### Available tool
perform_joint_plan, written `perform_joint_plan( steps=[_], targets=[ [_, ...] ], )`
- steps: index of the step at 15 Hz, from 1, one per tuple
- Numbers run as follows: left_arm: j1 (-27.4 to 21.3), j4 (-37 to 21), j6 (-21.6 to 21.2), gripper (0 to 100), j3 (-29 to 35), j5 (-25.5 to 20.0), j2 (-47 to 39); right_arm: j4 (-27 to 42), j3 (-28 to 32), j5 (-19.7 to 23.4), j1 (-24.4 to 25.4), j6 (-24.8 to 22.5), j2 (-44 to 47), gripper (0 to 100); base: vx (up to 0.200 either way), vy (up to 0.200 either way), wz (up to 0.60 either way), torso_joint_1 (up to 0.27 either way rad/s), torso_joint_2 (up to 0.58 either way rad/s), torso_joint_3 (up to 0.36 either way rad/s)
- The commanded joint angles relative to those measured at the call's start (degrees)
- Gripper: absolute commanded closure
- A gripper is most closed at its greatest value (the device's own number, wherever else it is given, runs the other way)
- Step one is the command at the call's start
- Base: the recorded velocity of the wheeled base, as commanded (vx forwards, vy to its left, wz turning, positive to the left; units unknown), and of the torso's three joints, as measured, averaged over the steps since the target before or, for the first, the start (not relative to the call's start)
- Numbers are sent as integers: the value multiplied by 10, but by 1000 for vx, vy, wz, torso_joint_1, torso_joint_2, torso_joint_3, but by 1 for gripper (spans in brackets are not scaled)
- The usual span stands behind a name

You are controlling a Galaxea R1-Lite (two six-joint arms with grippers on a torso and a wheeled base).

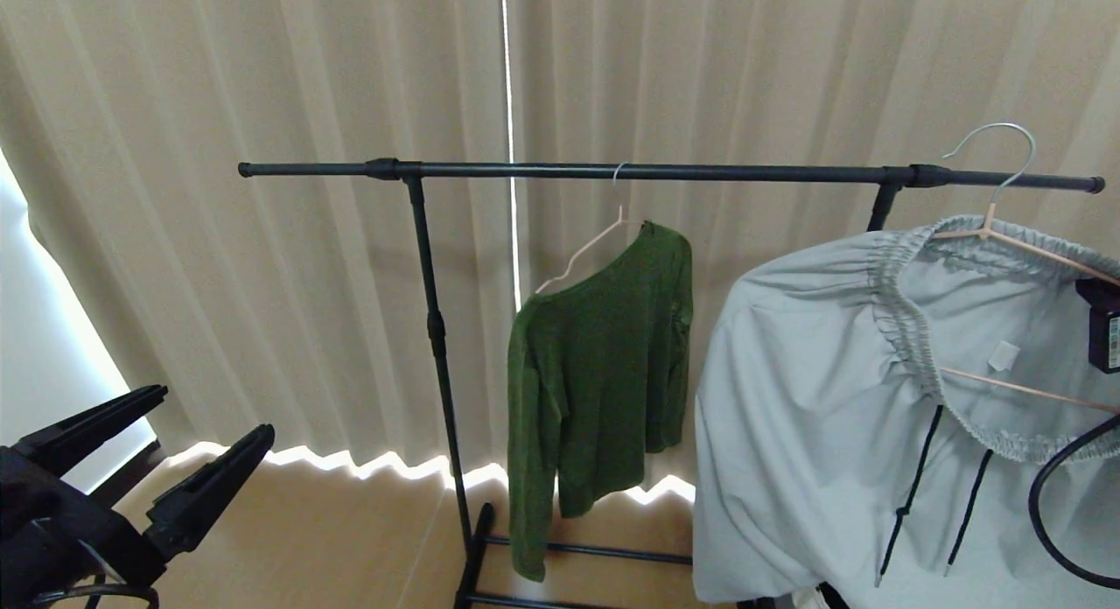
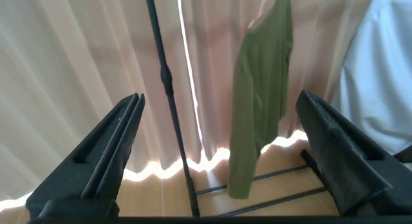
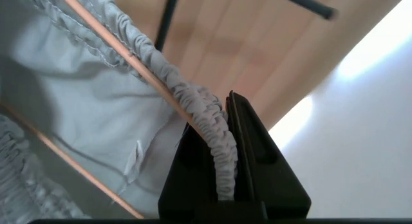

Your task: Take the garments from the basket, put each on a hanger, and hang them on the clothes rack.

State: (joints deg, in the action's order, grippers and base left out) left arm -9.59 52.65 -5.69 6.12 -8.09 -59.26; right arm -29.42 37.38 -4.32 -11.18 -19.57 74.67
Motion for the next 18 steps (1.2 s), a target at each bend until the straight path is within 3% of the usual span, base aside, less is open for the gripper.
perform_joint_plan(
  steps=[1, 5, 10, 12, 18],
  targets=[
    [0, 1, 0, 0, -1, 0, -2, 1, 1, 0, -1, 0, 2, 100, 200, 0, 0, 7, 7, -2],
    [-1, 0, -1, 0, -4, 0, -2, 1, 1, 0, -1, 0, 5, 100, 200, 0, 0, 4, 4, 4],
    [-1, 0, -2, 0, -5, 0, -2, -3, 19, -3, 0, 1, 45, 100, 0, 0, 0, 0, 0, 0],
    [-1, 0, -2, 0, -5, 0, -2, -7, 29, -54, 1, 1, 75, 100, 0, 0, 0, 0, 0, 0],
    [-1, 1, -2, 0, -8, 0, -1, -28, 94, -124, 9, 1, 165, 100, 0, 0, 0, 0, 0, 0]
  ],
)
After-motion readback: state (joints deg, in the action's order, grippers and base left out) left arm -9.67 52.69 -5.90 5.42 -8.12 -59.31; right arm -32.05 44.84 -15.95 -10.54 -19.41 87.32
